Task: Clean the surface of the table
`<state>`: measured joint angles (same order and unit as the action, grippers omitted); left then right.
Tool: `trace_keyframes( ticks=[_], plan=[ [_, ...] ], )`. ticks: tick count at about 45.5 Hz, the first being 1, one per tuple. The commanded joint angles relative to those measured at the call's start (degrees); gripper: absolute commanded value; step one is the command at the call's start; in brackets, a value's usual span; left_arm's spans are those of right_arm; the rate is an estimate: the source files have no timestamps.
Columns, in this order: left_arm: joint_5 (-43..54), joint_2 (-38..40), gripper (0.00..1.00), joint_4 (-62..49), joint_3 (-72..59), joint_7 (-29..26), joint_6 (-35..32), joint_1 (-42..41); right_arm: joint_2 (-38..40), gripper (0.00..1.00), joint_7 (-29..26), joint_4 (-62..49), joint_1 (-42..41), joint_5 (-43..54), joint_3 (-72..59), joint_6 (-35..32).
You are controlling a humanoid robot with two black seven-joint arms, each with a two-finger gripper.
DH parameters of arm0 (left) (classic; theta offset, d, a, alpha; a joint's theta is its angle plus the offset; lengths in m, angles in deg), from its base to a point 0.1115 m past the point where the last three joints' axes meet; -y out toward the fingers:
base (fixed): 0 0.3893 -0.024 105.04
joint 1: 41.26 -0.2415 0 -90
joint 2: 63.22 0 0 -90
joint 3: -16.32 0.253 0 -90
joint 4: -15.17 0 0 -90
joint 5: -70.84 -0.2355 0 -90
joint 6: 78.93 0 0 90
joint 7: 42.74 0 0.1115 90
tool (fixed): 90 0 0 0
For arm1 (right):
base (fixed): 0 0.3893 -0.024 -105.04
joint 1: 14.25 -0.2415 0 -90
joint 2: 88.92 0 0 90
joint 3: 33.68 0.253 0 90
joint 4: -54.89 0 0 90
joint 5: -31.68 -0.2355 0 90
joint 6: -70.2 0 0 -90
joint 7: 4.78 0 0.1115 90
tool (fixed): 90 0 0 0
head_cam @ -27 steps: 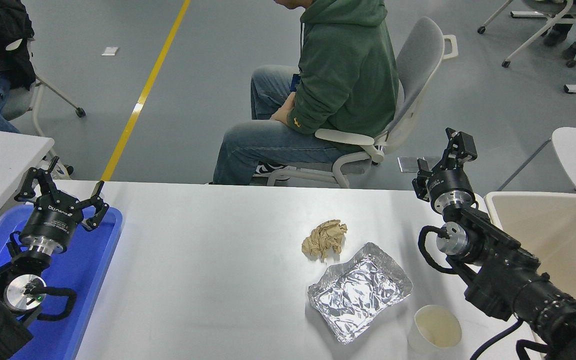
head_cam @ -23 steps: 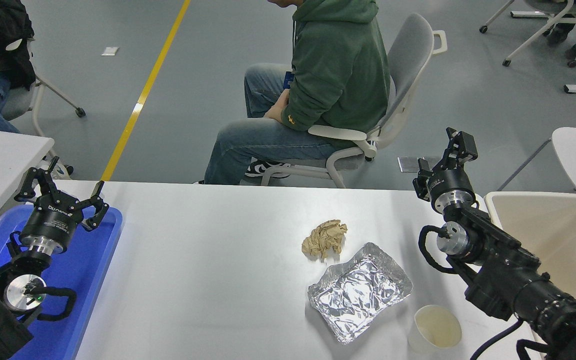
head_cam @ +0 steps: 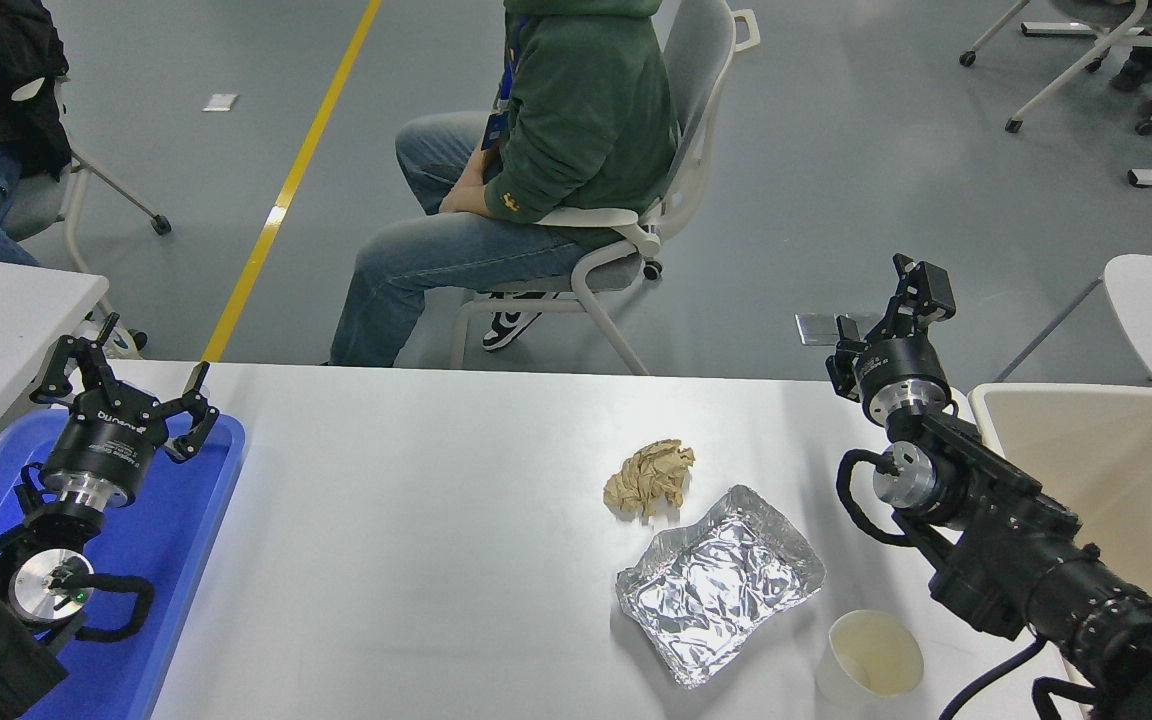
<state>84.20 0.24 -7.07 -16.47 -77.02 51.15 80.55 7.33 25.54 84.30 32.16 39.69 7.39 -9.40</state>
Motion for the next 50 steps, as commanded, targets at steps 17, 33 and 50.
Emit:
trace_keyframes(
  ticks=[17, 33, 50],
  plan=[
    [0.0, 0.0, 1.00, 0.0, 0.0, 0.0, 0.0, 0.0, 0.1, 1.00, 0.0, -0.1, -0.2, 0.1, -0.1, -0.2],
    [0.0, 0.0, 1.00, 0.0, 0.0, 0.0, 0.0, 0.0, 0.0, 1.00, 0.0, 0.0, -0.3, 0.1, -0.1, -0.2],
    [0.0, 0.0, 1.00, 0.0, 0.0, 0.0, 0.0, 0.0, 0.0, 1.00, -0.1, -0.1, -0.7, 0.9, -0.7, -0.7]
  ],
)
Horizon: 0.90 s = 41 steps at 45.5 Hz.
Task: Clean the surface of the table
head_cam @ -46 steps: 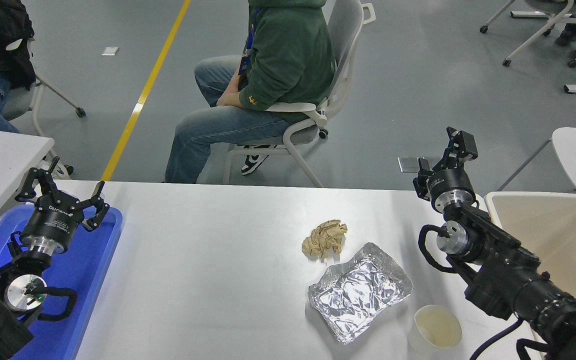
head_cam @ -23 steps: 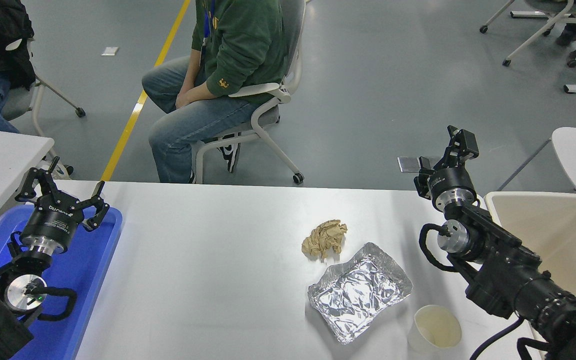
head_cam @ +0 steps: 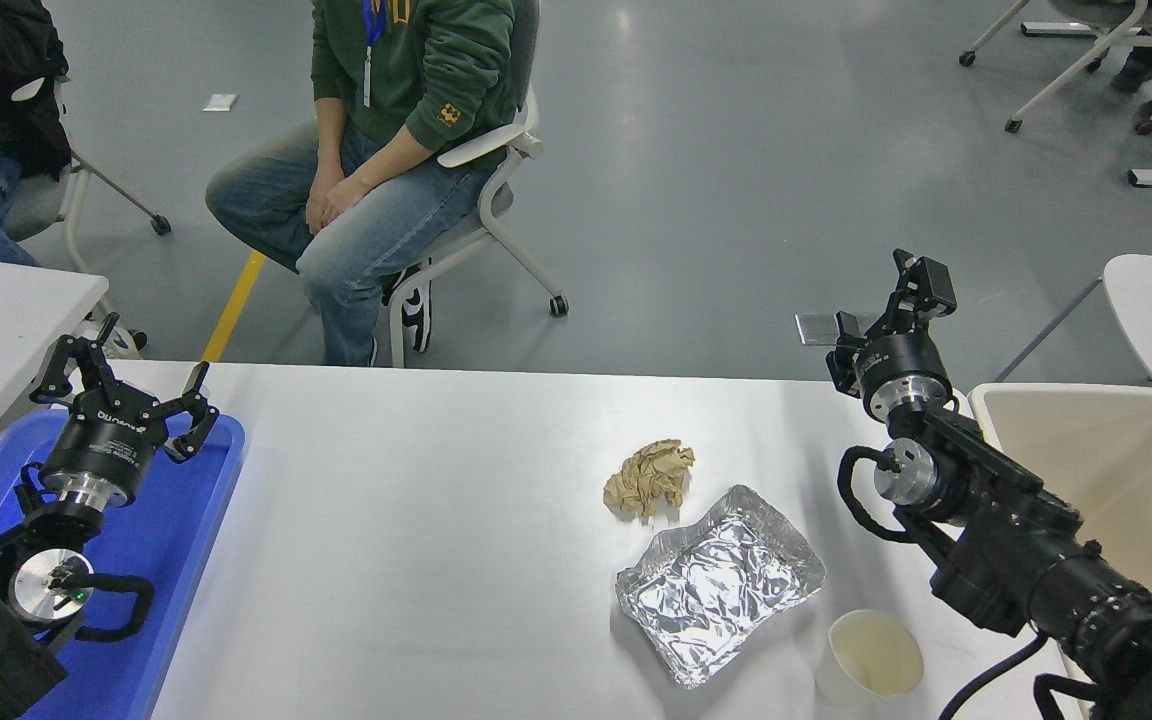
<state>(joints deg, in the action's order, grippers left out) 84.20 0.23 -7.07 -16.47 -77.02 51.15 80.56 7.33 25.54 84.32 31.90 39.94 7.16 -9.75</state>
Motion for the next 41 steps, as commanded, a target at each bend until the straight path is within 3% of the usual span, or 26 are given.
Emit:
trace_keyframes(
  ticks=[1, 41],
  plan=[
    [0.0, 0.0, 1.00, 0.0, 0.0, 0.0, 0.0, 0.0, 0.0, 1.00, -0.1, -0.2, -0.6, 0.6, -0.9, -0.4],
    [0.0, 0.0, 1.00, 0.0, 0.0, 0.0, 0.0, 0.0, -0.1, 1.00, 0.2, 0.1, -2.9, 0.7, -8.9, -0.6]
  ],
)
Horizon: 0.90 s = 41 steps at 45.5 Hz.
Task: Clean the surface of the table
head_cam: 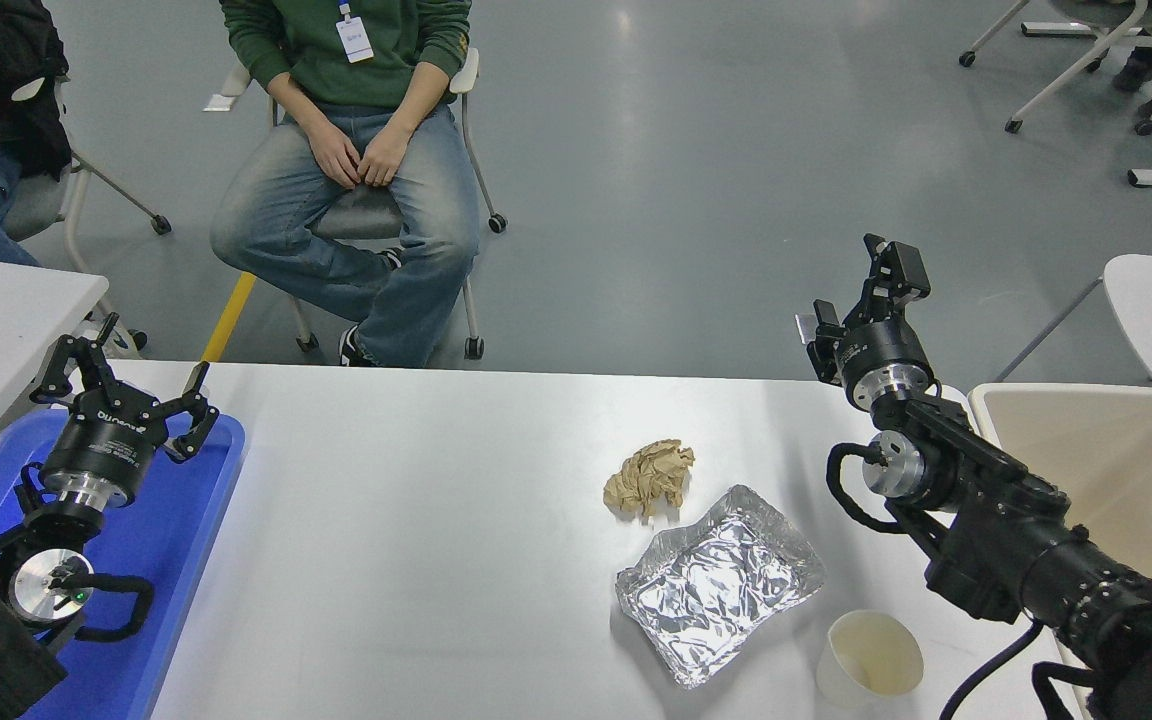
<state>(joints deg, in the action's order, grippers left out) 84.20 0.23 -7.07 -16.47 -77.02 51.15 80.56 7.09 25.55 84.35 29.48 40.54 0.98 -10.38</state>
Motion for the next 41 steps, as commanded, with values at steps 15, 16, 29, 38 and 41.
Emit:
trace_keyframes(
  ticks=[15, 16, 29, 38, 41],
  plan=[
    [0.0, 0.0, 1.00, 0.0, 0.0, 0.0, 0.0, 0.0, 1.6, 1.00, 0.1, 1.4, -2.6, 0.2, -12.3, 0.0],
    [0.0, 0.0, 1.00, 0.0, 0.0, 0.0, 0.0, 0.0, 2.1, 1.00, 0.1, 1.9, -2.8, 0.3, -13.0, 0.0],
    [0.0, 0.0, 1.00, 0.0, 0.0, 0.0, 0.0, 0.0, 10.3, 1.00, -0.4, 14.3, -3.1, 7.5, -18.9, 0.9],
    [0.0, 0.0, 1.00, 0.0, 0.0, 0.0, 0.0, 0.0, 15.8, 1.00, -0.5, 22.0, -3.2, 13.7, -27.0, 0.9],
    [0.0, 0.0, 1.00, 0.0, -0.1, 0.0, 0.0, 0.0, 16.7, 1.00, -0.5, 23.0, -3.3, 15.9, -28.9, 0.9]
  ],
)
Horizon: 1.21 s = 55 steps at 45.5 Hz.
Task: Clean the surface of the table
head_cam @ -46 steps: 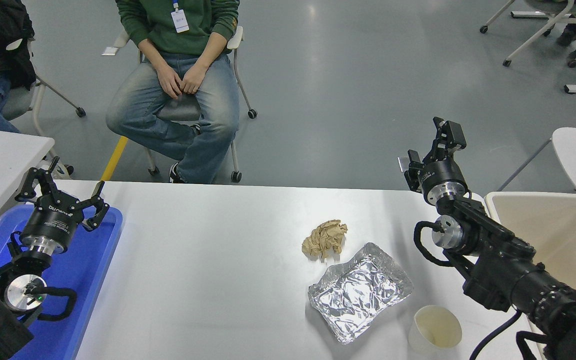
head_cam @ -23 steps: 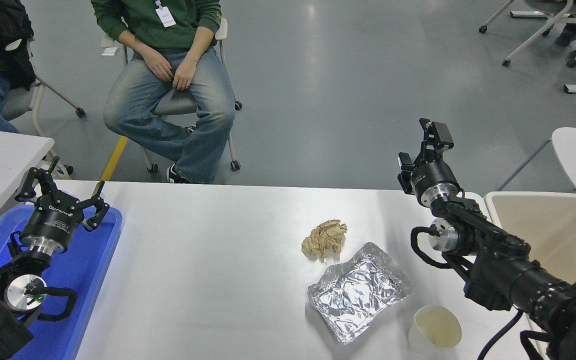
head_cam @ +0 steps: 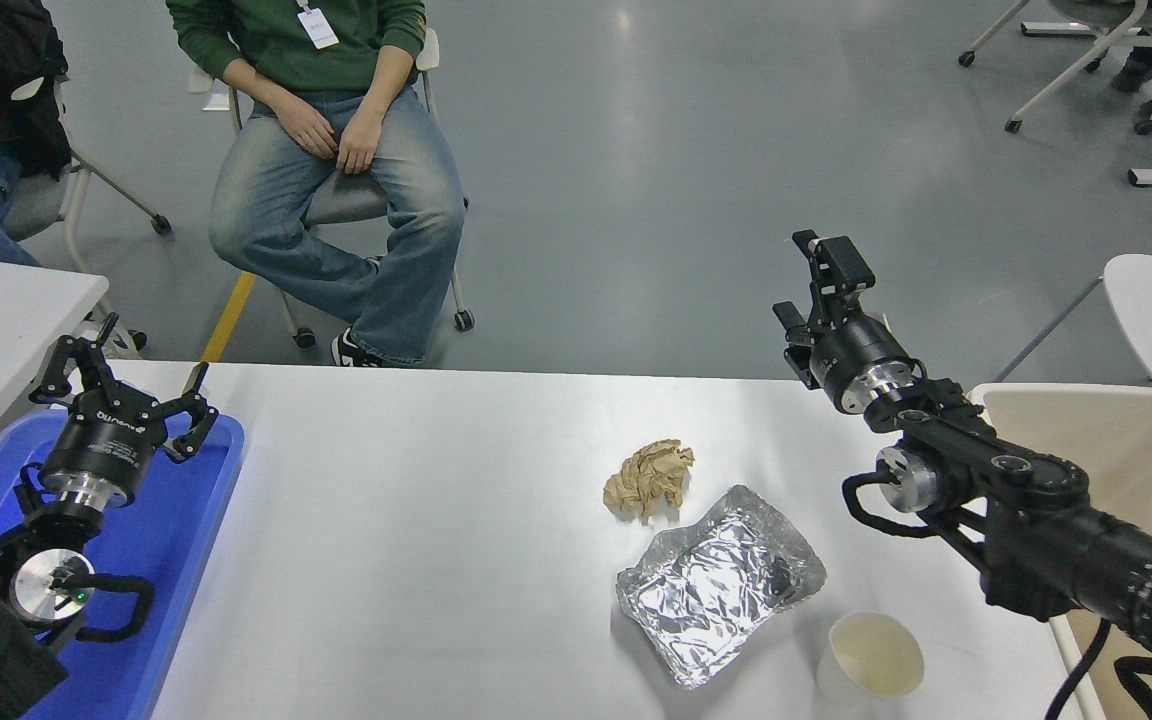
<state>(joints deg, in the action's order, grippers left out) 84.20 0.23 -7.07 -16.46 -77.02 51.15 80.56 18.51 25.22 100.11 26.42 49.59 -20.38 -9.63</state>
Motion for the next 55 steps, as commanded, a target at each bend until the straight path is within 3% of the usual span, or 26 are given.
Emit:
trace_keyframes(
  ticks=[1, 31, 43, 55],
  plan=[
    [0.0, 0.0, 1.00, 0.0, 0.0, 0.0, 0.0, 0.0, 5.3, 1.00, -0.2, 7.3, -0.2, 7.7, -8.4, 0.2],
    [0.0, 0.0, 1.00, 0.0, -0.1, 0.0, 0.0, 0.0, 7.3, 1.00, -0.5, 6.9, -8.6, 26.4, -26.9, 0.2],
    [0.0, 0.0, 1.00, 0.0, -0.1, 0.1, 0.0, 0.0, 18.3, 1.00, -0.3, 12.2, -9.6, 39.2, -27.8, -0.5],
    [0.0, 0.0, 1.00, 0.0, -0.1, 0.0, 0.0, 0.0, 33.3, 1.00, -0.2, 24.6, -10.9, 43.5, -27.7, -0.8]
  ],
)
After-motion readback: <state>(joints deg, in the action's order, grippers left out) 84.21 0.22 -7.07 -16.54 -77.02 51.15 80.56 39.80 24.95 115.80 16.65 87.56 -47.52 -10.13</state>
